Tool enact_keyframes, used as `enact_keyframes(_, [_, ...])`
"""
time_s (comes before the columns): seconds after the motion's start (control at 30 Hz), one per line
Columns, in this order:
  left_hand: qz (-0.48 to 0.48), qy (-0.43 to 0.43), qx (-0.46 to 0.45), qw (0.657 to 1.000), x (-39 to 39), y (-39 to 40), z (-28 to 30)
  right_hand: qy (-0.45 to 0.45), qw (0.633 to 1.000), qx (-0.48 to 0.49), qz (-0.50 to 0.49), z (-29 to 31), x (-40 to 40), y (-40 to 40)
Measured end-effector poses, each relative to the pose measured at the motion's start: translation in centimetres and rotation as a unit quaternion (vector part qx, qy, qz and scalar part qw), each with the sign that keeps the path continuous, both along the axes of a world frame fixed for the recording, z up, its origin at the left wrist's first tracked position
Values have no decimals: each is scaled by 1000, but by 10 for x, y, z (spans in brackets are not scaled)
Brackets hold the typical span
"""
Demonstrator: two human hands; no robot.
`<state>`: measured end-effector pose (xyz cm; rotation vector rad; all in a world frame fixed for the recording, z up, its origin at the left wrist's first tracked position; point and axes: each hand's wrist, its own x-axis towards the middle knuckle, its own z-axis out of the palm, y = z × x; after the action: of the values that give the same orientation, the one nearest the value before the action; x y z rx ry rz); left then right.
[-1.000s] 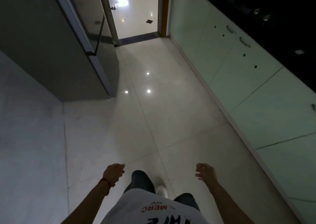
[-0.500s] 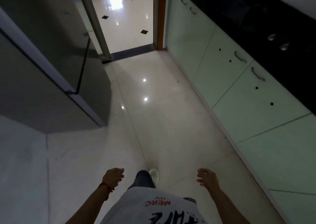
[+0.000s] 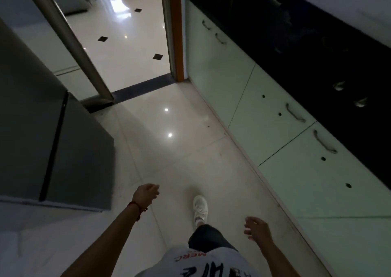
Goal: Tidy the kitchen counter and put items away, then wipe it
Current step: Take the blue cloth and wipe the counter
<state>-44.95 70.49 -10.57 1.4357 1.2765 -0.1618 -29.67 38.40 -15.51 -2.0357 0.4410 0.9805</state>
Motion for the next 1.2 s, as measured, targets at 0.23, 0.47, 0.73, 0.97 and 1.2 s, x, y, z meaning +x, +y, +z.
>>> enact_keyframes(0.23, [66,31,-41,997,85,60,-1,-46,997,33,61,29,160,113])
enact_keyframes(0.47, [78,32,-47,995,171,142,-7,-73,992,91,49,59,275,236])
enact_keyframes(0.73, [16,14,-31,999,319,270,0,-61,996,68,-14,50,361,322])
enact_keyframes(0.97, [-140,-62,56,987,487,355,55,-60,992,71,-89,59,421,380])
enact_keyframes(1.2, [-220,-85,80,969,613,388,68,-61,984,96,-136,77,478,417])
